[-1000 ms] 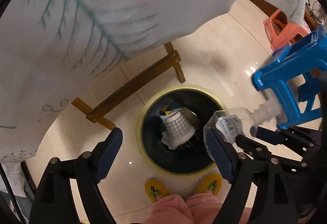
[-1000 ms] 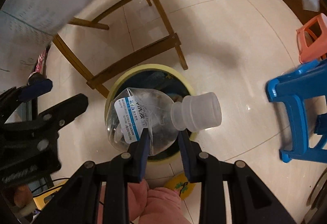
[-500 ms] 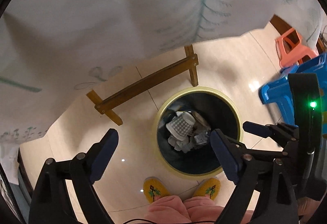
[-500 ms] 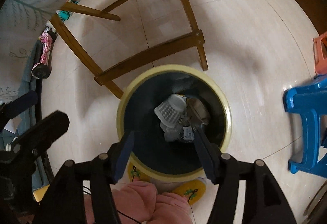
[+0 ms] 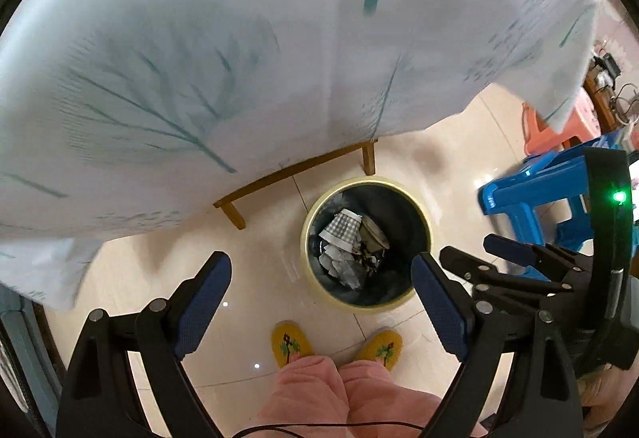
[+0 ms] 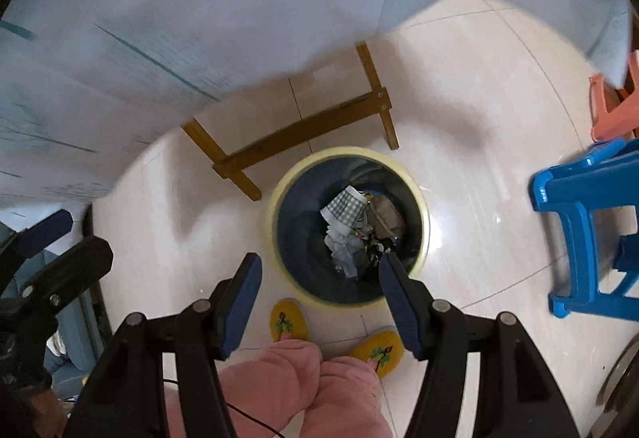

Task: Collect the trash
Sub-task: 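Move both tools back toward the mask and packets on the table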

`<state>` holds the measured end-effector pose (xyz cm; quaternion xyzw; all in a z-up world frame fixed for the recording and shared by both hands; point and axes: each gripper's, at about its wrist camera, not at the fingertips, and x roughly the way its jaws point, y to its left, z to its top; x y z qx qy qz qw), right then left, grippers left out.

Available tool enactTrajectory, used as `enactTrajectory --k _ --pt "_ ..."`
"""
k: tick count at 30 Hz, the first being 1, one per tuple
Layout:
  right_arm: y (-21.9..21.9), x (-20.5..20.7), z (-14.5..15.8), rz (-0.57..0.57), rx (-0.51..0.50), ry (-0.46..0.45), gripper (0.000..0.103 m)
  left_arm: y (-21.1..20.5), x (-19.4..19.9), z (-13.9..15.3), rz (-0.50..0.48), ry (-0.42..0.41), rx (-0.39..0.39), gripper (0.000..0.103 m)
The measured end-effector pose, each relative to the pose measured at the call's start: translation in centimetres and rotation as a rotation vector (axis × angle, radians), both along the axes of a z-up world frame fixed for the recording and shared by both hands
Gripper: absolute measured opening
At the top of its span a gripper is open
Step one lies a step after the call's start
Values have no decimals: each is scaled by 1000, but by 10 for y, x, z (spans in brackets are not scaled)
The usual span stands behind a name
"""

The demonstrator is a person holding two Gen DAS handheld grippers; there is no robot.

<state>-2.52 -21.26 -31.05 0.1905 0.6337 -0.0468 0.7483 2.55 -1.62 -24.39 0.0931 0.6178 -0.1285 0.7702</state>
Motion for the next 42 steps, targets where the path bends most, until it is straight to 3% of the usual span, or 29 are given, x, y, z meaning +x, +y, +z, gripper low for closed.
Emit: enactTrajectory --k 8,14,24,32,42 --pt "4 -12 114 -28 10 -66 61 9 -11 109 -18 -56 -47 90" --pt "12 -14 197 4 -14 -162 61 13 -16 183 -34 -145 -95 90" --pt "18 -21 295 36 -67 -326 61 23 -15 285 -19 -343 -139 90" --pt "24 -18 337 99 -117 -428 61 35 -16 312 44 -392 -160 90" --pt "37 9 348 170 -110 -443 61 47 4 312 111 -360 -155 90"
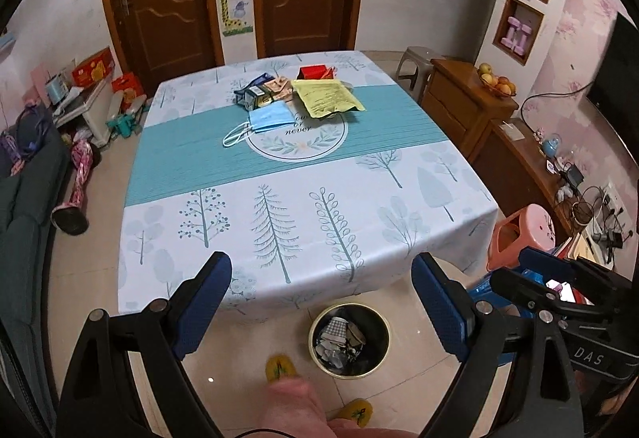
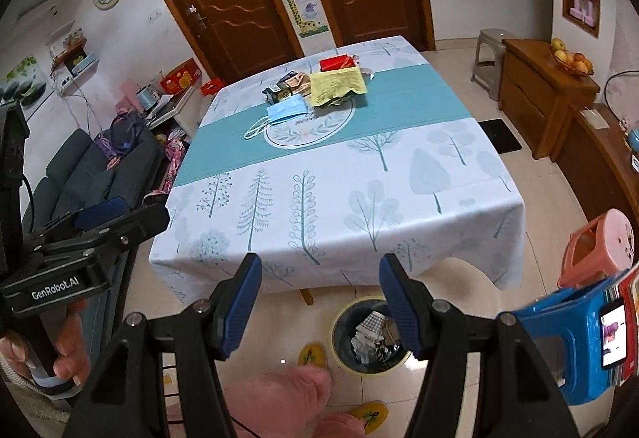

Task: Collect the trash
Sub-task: 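Move both tools back toward the mask and packets on the table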

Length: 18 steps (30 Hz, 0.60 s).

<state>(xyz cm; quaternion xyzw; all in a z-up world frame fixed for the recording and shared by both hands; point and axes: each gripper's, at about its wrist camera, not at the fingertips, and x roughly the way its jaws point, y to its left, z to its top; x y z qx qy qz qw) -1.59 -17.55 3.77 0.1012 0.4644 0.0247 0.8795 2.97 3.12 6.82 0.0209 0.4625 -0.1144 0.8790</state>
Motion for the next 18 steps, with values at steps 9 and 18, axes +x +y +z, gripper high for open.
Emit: enactTrajectory --k 9,18 --pt "0 60 -10 -8 -16 34 61 14 73 -21 17 55 -24 90" --pt "-18 177 -34 -104 101 97 61 26 202 -54 -33 150 -37 90"
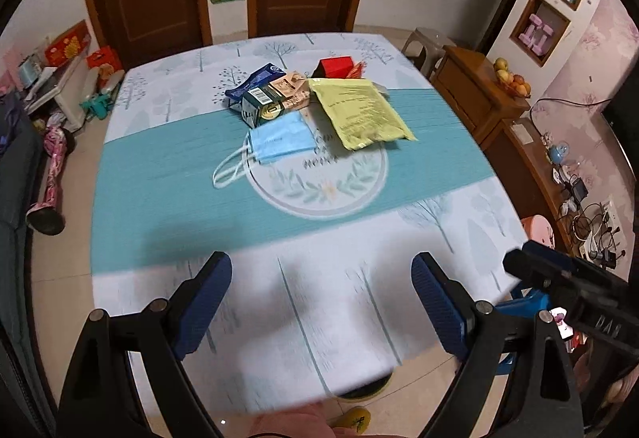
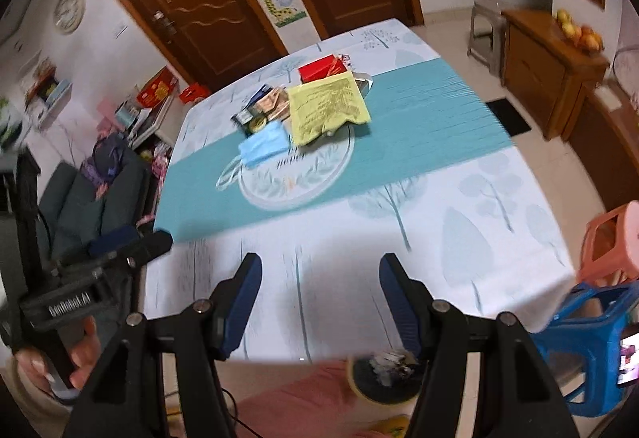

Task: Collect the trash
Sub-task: 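Move both tools back toward the mask and packets on the table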

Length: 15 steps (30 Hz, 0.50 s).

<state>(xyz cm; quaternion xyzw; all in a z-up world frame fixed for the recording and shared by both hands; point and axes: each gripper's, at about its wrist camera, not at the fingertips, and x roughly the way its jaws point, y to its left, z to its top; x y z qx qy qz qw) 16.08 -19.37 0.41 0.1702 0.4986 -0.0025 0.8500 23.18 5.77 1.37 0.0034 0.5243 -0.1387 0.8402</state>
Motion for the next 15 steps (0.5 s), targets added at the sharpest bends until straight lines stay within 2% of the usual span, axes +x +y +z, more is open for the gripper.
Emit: enactTrajectory --k 6,9,15 --pt "-14 90 -38 -84 115 37 61 9 84 -39 -19 54 28 90" --pt "-25 128 -60 -141 129 68 61 13 117 -56 -25 83 23 90" --pt "-47 176 -101 -244 244 99 61 23 165 -86 -25 129 3 90"
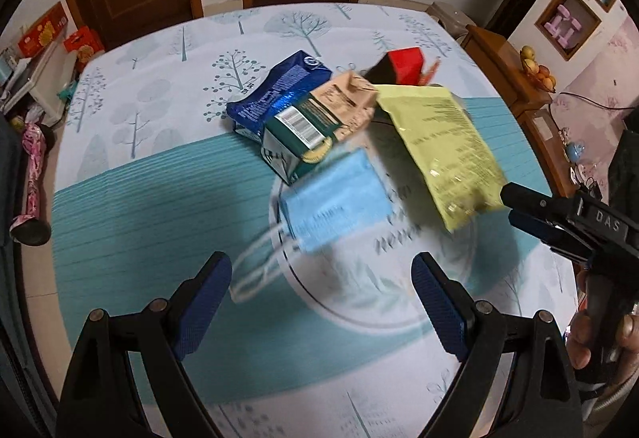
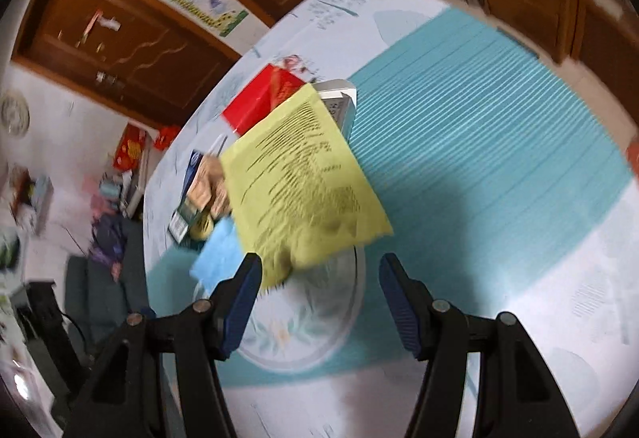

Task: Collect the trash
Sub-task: 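Move both tools back toward the mask and packets on the table, then grasp the yellow packet with the right tool while the left tool grasps the blue mask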

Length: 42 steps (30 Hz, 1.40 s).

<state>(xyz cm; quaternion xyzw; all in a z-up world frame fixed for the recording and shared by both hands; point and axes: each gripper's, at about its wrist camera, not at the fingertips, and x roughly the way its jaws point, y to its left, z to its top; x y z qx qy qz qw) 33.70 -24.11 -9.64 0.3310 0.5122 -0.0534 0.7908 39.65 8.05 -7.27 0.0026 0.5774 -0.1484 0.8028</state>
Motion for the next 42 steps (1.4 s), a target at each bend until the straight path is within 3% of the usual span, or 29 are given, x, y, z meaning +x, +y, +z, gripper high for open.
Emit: enactTrajectory --k 7,8,9,10,16,18,21,22,23,24,25,31,37,42 --pt "-5 20 -21 -78 89 -46 60 3 34 -29 -27 43 5 90" --pt "-7 21 -22 -90 97 -54 50 2 37 -33 -32 50 1 90" --pt "-7 20 -23 -99 110 -66 30 1 40 -36 -34 56 -3 90" --pt "-8 21 -25 -101 121 -72 24 0 43 -39 -35 62 -7 90" --pt "-8 9 -12 -106 114 -130 4 -10 55 -52 -39 85 -22 86" --pt "-6 7 -2 -91 88 -154 1 -14 55 -55 -48 97 -27 66" --pt "-1 2 14 -68 60 -180 0 -21 53 -61 -64 126 -28 40" --pt "-1 0 17 -61 51 -188 0 -23 50 -62 -67 131 -29 37" --pt "1 -3 22 -54 43 -197 0 -25 48 -62 -70 120 -25 28" --pt "2 -6 27 -47 37 -205 0 -26 45 -62 -78 118 -23 12" --pt "3 -10 30 -43 31 -210 0 -29 43 -63 -87 124 -18 9" --pt "9 -37 46 -5 -10 -218 0 -43 16 -52 -130 59 27 1" --pt "9 -81 62 -6 -50 -224 0 -50 -20 -22 -130 -15 -2 0" --pt "5 -117 67 -7 -68 -214 0 -43 -45 -6 -139 -23 -13 0"
